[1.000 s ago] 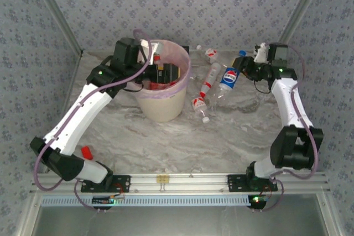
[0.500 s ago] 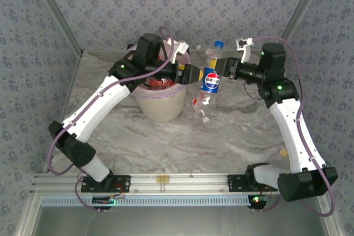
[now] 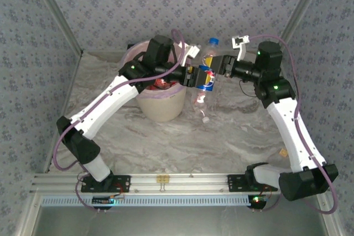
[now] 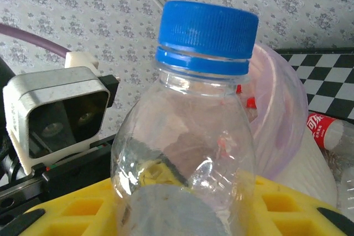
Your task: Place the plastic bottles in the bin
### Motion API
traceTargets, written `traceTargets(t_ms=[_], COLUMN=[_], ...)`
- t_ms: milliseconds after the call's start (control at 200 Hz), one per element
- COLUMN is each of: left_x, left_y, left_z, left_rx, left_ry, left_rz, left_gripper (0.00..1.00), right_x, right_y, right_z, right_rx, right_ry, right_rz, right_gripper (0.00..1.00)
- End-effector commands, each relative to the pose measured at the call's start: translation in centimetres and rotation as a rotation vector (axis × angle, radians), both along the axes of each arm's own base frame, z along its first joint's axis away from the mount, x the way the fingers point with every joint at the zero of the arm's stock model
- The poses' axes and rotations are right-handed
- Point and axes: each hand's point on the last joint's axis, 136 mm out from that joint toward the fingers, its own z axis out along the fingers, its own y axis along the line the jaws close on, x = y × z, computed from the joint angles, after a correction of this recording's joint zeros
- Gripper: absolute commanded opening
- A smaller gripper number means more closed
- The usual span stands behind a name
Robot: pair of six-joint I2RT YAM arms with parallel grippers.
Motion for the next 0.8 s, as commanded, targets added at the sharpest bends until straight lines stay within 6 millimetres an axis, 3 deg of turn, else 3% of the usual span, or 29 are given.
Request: traceTargets(t_ms=[0, 205, 265, 350, 475, 580, 715, 735, 795], left_x=[0.2, 0.8, 1.2, 1.8, 3.0, 4.7, 8.2, 8.4, 8.9], left_y=[-0.4, 0.3, 0.6, 1.4, 3.3, 6.2, 10.9, 11.4, 12.6], left_z=[1.9, 2.3, 2.5, 3.1, 3.7, 4.5, 4.5, 5.4, 5.3], left_rx=[-0.045, -0.047, -0.048, -0.055, -0.053, -0.025, 0.031, 0.021, 0.063], left_ry=[-0.053, -0.068, -0.075, -0.083, -0.086, -0.099, -0.108, -0.130, -0.150], left_rz=[-0.009, 0.019, 0.033, 0.057, 0.105, 0.184, 0.346, 0.362, 0.401], left_gripper=[0.53, 0.45, 0.44, 0.42, 0.40, 0.39, 0.31, 0.30, 0.26], right_x=[0.0, 0.0, 0.0, 0.2, -0.1, -0.2, -0.8, -0.8, -1.0], right_y=[0.4, 0.0, -0.7, -2.4, -5.1, -7.4, -9.0, -9.2, -9.6], right_z=[1.5, 1.4, 1.3, 0.9, 0.0, -1.7, -5.3, -5.8, -6.9], right_rx=[0.021, 0.006, -0.006, -0.039, -0.104, -0.197, -0.260, -0.263, -0.269], right_ry=[-0.035, -0.008, 0.006, 0.021, 0.036, 0.054, 0.141, 0.152, 0.185], right_rz=[0.008, -0.018, -0.048, -0.122, -0.228, -0.337, -0.381, -0.382, -0.381], right_gripper=[0.45, 0.72, 0.81, 1.00, 1.00, 1.00, 1.00, 1.00, 1.00])
